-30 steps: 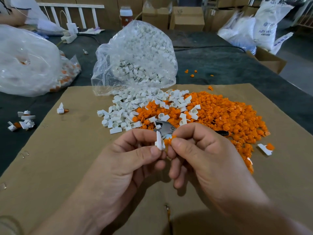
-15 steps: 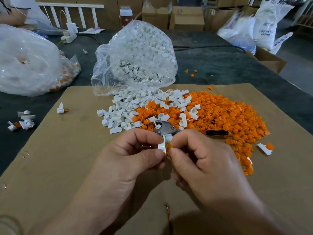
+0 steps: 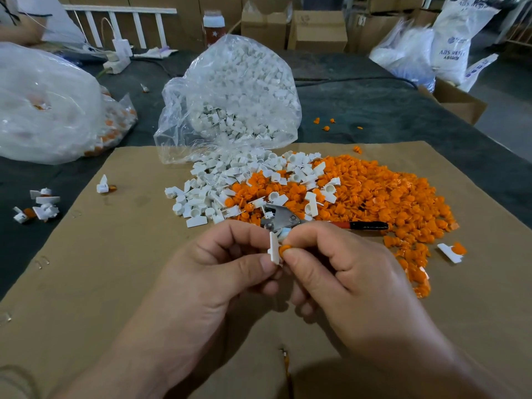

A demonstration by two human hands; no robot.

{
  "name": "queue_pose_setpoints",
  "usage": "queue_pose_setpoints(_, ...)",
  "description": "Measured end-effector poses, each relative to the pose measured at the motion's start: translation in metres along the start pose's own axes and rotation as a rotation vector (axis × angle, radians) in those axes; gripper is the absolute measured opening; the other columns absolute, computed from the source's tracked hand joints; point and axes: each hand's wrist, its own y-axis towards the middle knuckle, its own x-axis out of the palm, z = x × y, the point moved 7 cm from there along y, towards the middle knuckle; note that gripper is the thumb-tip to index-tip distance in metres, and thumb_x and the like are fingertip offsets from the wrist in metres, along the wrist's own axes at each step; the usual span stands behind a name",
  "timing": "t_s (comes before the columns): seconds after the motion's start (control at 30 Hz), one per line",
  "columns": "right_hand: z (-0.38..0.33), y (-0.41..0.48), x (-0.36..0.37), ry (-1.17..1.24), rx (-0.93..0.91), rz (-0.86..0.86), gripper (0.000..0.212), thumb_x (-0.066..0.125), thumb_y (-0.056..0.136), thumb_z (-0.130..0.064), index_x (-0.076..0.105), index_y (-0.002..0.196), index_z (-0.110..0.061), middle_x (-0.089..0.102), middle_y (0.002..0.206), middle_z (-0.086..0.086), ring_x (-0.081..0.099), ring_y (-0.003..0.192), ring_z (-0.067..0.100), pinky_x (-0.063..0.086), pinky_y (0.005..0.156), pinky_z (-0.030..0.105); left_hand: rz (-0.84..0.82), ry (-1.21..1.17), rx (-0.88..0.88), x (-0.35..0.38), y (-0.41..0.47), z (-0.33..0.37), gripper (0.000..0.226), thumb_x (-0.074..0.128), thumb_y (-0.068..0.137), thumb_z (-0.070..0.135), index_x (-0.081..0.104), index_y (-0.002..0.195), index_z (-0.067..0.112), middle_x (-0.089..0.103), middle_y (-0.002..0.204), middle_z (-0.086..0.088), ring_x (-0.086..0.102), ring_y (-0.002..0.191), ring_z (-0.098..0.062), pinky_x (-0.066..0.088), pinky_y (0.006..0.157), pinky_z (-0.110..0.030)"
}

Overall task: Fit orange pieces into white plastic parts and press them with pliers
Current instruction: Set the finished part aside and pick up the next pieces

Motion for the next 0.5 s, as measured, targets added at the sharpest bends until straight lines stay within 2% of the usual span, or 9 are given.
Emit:
queue_pose_setpoints(0.1,0.004,0.000,0.002,0.102,0.057,-0.033,0.009,0.055,0.094,-0.033,0.062,0.091,-0.037,0.066,0.066,-0.006,0.064,0.054,0.011,0.056,0.046,0.030,-0.028,-0.012,0.013,0.003,-0.001,0.002,0.033,0.091,0.058,0.011,0.075,0.087,0.005,0.069,0.072,-0.017,0.066,0.058,-0.018,0.055,0.055,-0.026)
queue_pose_setpoints(0.23,0.000,-0.001,0.001,-0.028,-0.019,-0.001,0.008,0.052,0.094,-0.040,0.060,0.093,-0.037,0.064,0.075,-0.014,0.065,0.063,0.008,0.053,0.047,0.023,0.026,-0.015,-0.013,0.002,-0.001,0.000,0.028,0.089,0.059,0.006,0.075,0.084,0.005,0.067,0.069,-0.020,0.066,0.053,-0.021,0.056,0.052,-0.028)
queue_pose_setpoints(0.4,-0.008,-0.002,0.000,-0.076,-0.080,0.038,0.013,0.047,0.092,-0.044,0.058,0.093,-0.036,0.061,0.078,-0.020,0.064,0.066,0.006,0.050,0.047,0.019,0.031,-0.027,-0.044,-0.001,-0.003,0.001,0.051,0.100,0.040,0.018,0.077,0.084,0.005,0.069,0.071,-0.018,0.067,0.056,-0.019,0.056,0.052,-0.025)
queue_pose_setpoints(0.5,-0.009,-0.001,0.000,-0.040,-0.085,0.042,0.007,0.054,0.094,-0.038,0.059,0.092,-0.034,0.060,0.071,-0.024,0.063,0.061,0.005,0.045,0.045,0.013,0.016,-0.053,-0.047,0.000,-0.004,0.002,0.051,0.100,0.041,0.017,0.077,0.084,0.005,0.068,0.070,-0.017,0.066,0.056,-0.018,0.056,0.052,-0.024)
